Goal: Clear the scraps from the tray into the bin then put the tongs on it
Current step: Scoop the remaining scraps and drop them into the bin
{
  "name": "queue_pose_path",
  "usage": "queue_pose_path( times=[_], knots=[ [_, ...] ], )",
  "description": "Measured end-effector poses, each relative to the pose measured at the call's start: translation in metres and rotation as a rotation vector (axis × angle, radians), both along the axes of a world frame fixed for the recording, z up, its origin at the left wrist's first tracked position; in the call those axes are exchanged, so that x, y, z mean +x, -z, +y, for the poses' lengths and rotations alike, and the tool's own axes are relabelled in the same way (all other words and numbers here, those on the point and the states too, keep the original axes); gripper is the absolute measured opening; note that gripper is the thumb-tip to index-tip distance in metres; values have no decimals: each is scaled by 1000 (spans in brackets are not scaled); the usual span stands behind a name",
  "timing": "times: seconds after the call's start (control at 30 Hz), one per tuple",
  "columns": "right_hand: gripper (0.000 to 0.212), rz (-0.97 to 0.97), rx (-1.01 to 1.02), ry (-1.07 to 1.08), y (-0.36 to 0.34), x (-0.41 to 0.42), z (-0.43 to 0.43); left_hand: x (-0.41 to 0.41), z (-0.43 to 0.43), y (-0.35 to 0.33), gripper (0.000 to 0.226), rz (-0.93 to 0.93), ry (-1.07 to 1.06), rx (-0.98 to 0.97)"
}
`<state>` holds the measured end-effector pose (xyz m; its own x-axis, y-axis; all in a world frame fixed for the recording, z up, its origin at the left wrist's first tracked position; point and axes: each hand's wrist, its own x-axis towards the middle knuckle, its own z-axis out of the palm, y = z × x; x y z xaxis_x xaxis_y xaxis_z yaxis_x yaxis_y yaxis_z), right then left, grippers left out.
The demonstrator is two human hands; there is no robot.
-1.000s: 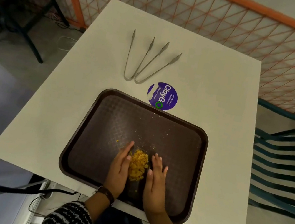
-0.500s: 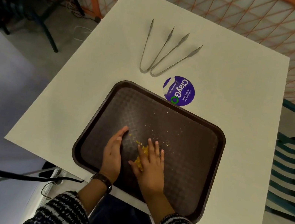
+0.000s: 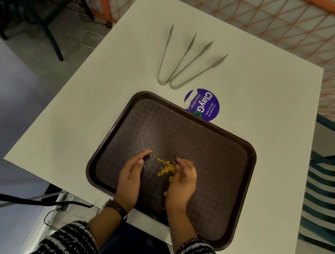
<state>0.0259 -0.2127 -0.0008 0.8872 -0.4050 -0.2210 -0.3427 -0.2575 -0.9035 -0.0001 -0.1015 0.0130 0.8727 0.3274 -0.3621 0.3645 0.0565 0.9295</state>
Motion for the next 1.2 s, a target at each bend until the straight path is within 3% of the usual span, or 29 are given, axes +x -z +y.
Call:
queue_pose_path(
  times=[0.07, 0.17, 0.23, 0.33, 0.4, 0.5, 0.57, 0.7, 0.83, 0.93, 1.03, 1.13, 1.2],
  knots=[
    [21, 113, 418, 293, -8, 8, -2, 3, 1, -3, 34, 0, 51, 24],
    [24, 215, 1034, 386, -19, 13, -22, 10, 0, -1, 38, -12, 249, 208],
    [21, 229, 1237, 392, -28, 10, -37, 16, 2, 10, 53, -39, 502, 435],
    [21, 191, 1438, 461, -38, 8, -55, 20, 5, 32, 101, -114, 875, 848],
    [22, 165, 1498, 477, -40, 8, -66, 21, 4, 40, 113, -188, 1020, 996],
    [54, 95, 1583, 486, -38, 6, -80, 25, -2, 46, 119, -324, 1165, 1060],
    [63, 72, 1628, 494, -33, 4, -88, 29, -11, 48, 116, -371, 1235, 1063],
    [66, 47, 1659, 533, -28, 0, -94, 42, -32, 47, 95, -426, 1282, 994],
    [71, 55, 1659, 588, -30, -2, -93, 46, -38, 49, 63, -458, 1192, 804],
    [49, 71, 1650, 618, -34, 0, -91, 43, -36, 51, 45, -490, 1128, 779],
    [51, 62, 1663, 596, -37, 5, -87, 42, -34, 52, 35, -502, 1058, 751],
    [19, 113, 1613, 643, -39, 7, -83, 41, -35, 50, 36, -514, 966, 757],
    [20, 117, 1604, 645, -38, 8, -80, 40, -35, 51, 37, -520, 934, 786]
  ],
)
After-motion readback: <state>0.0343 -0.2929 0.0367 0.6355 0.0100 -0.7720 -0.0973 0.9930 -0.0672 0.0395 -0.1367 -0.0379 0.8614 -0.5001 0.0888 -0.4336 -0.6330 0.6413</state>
